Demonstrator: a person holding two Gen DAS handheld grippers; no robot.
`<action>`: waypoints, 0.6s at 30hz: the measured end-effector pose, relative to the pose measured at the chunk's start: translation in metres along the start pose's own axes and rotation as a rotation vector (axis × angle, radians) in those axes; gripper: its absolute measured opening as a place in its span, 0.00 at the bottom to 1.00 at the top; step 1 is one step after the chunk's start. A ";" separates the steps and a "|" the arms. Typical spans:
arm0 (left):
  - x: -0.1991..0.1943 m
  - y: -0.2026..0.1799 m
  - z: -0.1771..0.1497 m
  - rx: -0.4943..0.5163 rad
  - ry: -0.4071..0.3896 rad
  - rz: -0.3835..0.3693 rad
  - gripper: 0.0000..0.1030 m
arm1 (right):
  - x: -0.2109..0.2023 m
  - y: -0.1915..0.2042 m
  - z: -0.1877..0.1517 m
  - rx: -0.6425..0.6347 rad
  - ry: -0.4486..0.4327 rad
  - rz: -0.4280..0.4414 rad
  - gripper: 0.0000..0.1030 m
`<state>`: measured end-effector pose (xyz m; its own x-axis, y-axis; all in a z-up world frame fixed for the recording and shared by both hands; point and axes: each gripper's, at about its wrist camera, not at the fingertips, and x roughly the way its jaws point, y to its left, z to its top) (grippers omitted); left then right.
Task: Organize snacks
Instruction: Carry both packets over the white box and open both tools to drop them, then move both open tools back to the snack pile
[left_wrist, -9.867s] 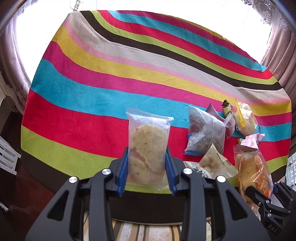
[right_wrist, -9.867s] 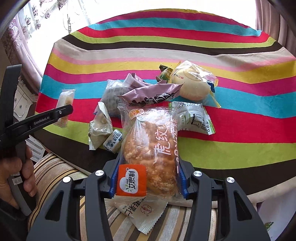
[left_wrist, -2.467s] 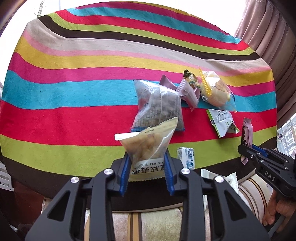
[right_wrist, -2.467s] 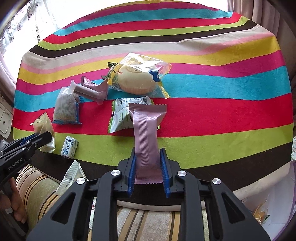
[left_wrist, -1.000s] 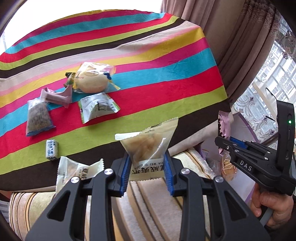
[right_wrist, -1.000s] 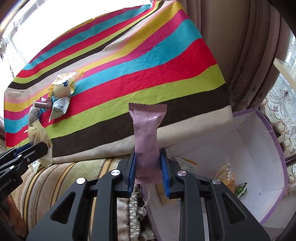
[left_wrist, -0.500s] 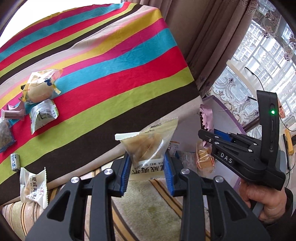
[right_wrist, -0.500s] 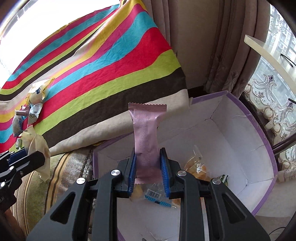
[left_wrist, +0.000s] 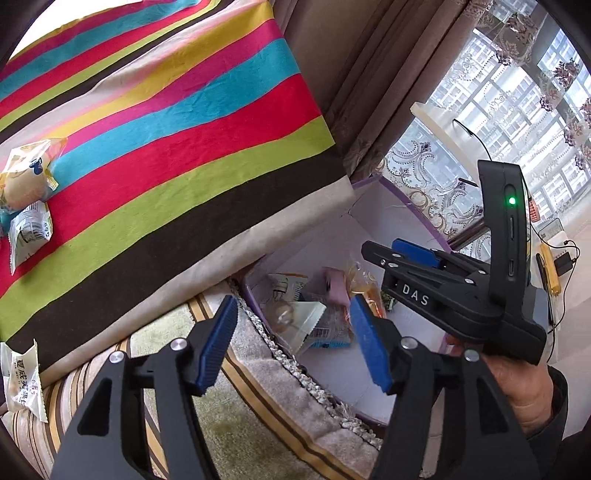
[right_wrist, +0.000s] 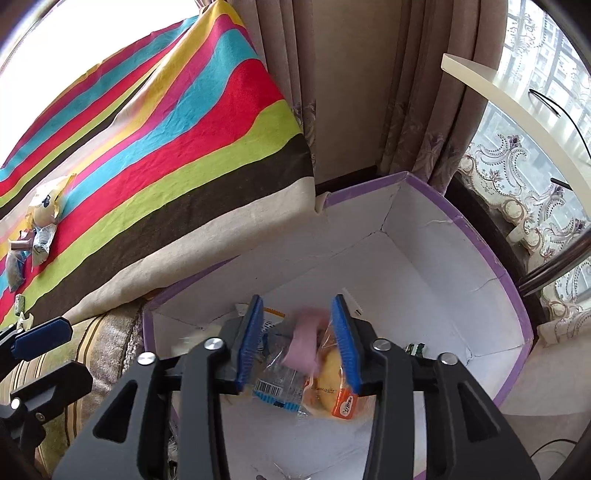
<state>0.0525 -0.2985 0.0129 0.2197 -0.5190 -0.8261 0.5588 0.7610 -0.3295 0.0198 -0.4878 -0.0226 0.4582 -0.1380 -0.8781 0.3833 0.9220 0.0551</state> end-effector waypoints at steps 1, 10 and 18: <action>0.001 0.001 0.000 -0.005 0.001 0.002 0.62 | 0.000 0.000 0.000 0.000 0.001 0.001 0.49; -0.007 0.006 -0.001 -0.021 -0.023 0.037 0.62 | -0.004 0.009 -0.001 -0.012 -0.004 0.025 0.62; -0.018 0.015 -0.003 -0.032 -0.060 0.084 0.63 | -0.008 0.027 -0.001 -0.055 -0.008 0.039 0.63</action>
<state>0.0543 -0.2764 0.0212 0.3131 -0.4745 -0.8227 0.5112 0.8143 -0.2751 0.0262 -0.4617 -0.0148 0.4783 -0.1044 -0.8720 0.3204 0.9452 0.0626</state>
